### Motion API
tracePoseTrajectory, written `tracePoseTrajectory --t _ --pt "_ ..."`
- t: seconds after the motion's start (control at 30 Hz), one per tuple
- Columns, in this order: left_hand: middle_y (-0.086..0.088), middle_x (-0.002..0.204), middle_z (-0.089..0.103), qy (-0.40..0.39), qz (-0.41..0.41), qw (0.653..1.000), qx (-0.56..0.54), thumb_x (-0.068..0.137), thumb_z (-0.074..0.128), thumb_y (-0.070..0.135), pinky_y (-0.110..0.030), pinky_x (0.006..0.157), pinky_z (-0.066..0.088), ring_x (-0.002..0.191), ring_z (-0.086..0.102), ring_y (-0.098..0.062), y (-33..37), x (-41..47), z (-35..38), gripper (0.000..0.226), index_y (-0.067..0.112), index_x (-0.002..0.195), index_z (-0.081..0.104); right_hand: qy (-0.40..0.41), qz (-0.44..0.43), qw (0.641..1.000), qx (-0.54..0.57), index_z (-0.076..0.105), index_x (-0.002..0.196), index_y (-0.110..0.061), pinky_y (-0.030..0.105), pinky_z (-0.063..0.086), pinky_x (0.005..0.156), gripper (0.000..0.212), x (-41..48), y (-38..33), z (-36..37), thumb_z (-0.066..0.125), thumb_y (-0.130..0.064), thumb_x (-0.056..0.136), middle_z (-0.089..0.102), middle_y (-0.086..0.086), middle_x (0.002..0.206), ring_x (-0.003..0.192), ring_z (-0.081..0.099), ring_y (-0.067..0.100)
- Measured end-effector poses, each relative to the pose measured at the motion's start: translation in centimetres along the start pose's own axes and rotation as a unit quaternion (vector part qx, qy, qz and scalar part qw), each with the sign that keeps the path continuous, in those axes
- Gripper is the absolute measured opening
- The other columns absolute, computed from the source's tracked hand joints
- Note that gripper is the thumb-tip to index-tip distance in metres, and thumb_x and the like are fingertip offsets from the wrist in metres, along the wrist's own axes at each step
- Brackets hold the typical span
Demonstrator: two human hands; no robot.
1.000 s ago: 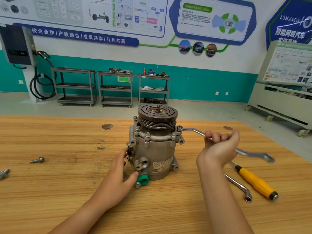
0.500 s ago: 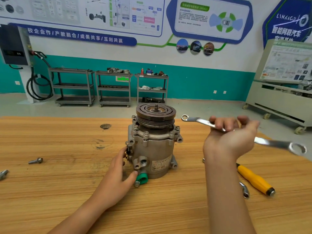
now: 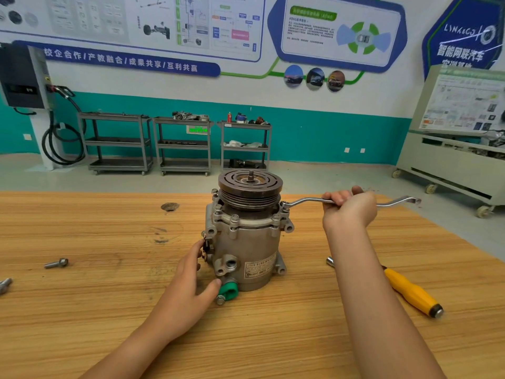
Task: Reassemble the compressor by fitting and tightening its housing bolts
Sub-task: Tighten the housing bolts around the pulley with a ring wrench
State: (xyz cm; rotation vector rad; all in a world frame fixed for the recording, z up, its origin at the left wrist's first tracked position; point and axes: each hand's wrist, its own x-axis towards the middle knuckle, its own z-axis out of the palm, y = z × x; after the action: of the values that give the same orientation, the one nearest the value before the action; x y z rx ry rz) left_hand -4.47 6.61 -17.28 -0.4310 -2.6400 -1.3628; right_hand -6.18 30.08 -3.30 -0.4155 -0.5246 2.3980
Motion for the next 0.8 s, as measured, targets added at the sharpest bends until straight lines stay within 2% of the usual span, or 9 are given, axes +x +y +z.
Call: tracePoseTrajectory --t 0.2,0.37,0.47,0.57,0.67,0.8 --pt "0.008 0.153 0.017 0.0 -0.001 1.0 0.0 0.089 0.058 0.033 -0.025 0.106 0.03 0.131 0.034 -0.008 0.0 0.1 0.1 0.082 0.039 0.146 -0.002 -0.046 -0.074 0.996 -0.031 0.041 0.076 -0.014 0.017 0.036 0.041 0.023 -0.4 0.4 -0.2 0.032 -0.018 0.097 0.031 -0.007 0.042 0.035 0.029 0.009" --pt "0.008 0.153 0.017 -0.003 -0.003 1.0 -0.001 0.09 0.058 0.034 -0.025 0.106 0.03 0.131 0.033 -0.009 -0.1 0.1 0.0 0.082 0.04 0.145 -0.003 -0.112 -0.102 0.985 -0.077 0.043 0.074 -0.013 0.027 0.05 0.055 0.023 -1.8 0.3 -2.2 0.04 -0.014 0.097 0.037 -0.006 0.043 0.041 0.043 0.01" --pt "0.007 0.152 0.019 -0.001 -0.002 1.0 -0.002 0.089 0.058 0.033 -0.024 0.104 0.031 0.13 0.035 -0.009 -0.1 0.1 0.1 0.082 0.039 0.146 -0.001 -0.21 -0.122 0.96 -0.142 0.048 0.08 -0.013 0.027 0.056 0.064 0.018 -3.0 -0.1 -4.1 0.042 -0.002 0.093 0.049 -0.006 0.049 0.055 0.06 0.012" --pt "0.007 0.153 0.019 -0.002 -0.002 1.0 0.001 0.089 0.058 0.033 -0.025 0.107 0.03 0.132 0.033 -0.01 -0.1 0.1 0.1 0.082 0.038 0.146 -0.001 -0.28 -0.154 0.919 -0.231 0.05 0.087 -0.014 0.025 0.057 0.075 0.027 -4.0 0.2 -5.0 0.043 0.012 0.089 0.064 -0.006 0.062 0.073 0.068 0.009" --pt "0.007 0.153 0.018 -0.005 0.0 1.0 -0.003 0.09 0.058 0.033 -0.026 0.107 0.029 0.133 0.032 -0.01 -0.1 0.1 0.0 0.083 0.038 0.146 -0.002 -0.277 -0.191 0.892 -0.303 0.05 0.087 -0.018 0.019 0.053 0.074 0.027 -5.2 0.9 -5.3 0.047 0.009 0.091 0.067 -0.004 0.074 0.083 0.067 0.008" --pt "0.009 0.154 0.015 -0.004 0.007 1.0 0.008 0.089 0.058 0.034 -0.029 0.112 0.026 0.137 0.026 -0.009 -0.1 0.1 0.0 0.084 0.035 0.147 -0.003 -0.223 -0.248 0.885 -0.325 0.052 0.085 -0.02 0.009 0.048 0.068 0.032 -7.6 3.6 -5.5 0.049 0.012 0.087 0.065 -0.006 0.082 0.079 0.064 -0.004"
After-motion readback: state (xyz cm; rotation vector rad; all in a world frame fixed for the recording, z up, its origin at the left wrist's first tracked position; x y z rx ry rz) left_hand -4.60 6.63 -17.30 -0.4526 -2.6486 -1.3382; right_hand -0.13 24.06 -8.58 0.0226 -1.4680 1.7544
